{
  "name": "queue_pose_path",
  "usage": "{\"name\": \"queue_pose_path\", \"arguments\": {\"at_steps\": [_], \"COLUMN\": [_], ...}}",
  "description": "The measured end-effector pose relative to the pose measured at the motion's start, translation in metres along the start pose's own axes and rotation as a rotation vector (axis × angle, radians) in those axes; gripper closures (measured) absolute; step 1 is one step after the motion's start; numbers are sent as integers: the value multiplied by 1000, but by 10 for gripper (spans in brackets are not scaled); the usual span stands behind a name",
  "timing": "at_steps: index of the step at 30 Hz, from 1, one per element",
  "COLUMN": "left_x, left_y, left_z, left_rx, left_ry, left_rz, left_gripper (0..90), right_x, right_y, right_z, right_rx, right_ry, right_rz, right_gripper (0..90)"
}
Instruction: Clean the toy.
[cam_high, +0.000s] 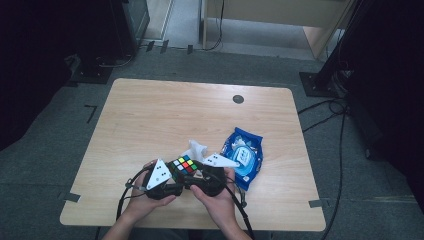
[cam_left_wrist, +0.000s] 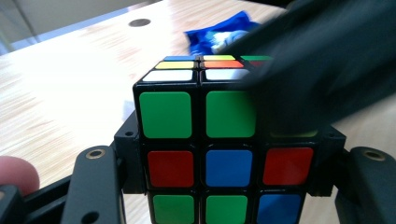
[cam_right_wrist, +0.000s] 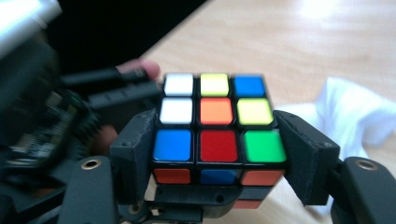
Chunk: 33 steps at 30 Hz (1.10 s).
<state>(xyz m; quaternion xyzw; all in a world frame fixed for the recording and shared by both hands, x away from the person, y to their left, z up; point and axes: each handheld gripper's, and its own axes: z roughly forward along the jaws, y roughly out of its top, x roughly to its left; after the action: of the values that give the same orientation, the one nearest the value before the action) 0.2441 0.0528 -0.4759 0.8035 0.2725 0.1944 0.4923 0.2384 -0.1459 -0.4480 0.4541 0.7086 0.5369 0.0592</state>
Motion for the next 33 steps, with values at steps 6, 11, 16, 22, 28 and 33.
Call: {"name": "queue_pose_path", "arguments": {"at_steps": [6,11,16,22,28,33], "left_x": [24,23,20,21,20,19], "left_y": [-6,-12,-16,-20,-20,-18], "left_z": [-13,-20,-23,-26,-26,-24], "left_rx": [11,24,32,38,30,26], "left_ry": [50,70,69,71,65,48], "left_rz": [-65,-70,-67,-69,-68,-60], "left_gripper": [339,339,339,339,339,339], "right_x": [-21,-45,-53,-59,-66,-57], "right_y": [12,-2,-16,-19,-18,-6], "right_z": [-9,32,65,71,65,40], "right_rx": [-94,41,137,176,194,78], "right_ry": [-61,-234,-349,-371,-353,-228], "right_rz": [-25,-68,-186,-223,-249,-222], "right_gripper": [393,475,561,754,887,890]}}
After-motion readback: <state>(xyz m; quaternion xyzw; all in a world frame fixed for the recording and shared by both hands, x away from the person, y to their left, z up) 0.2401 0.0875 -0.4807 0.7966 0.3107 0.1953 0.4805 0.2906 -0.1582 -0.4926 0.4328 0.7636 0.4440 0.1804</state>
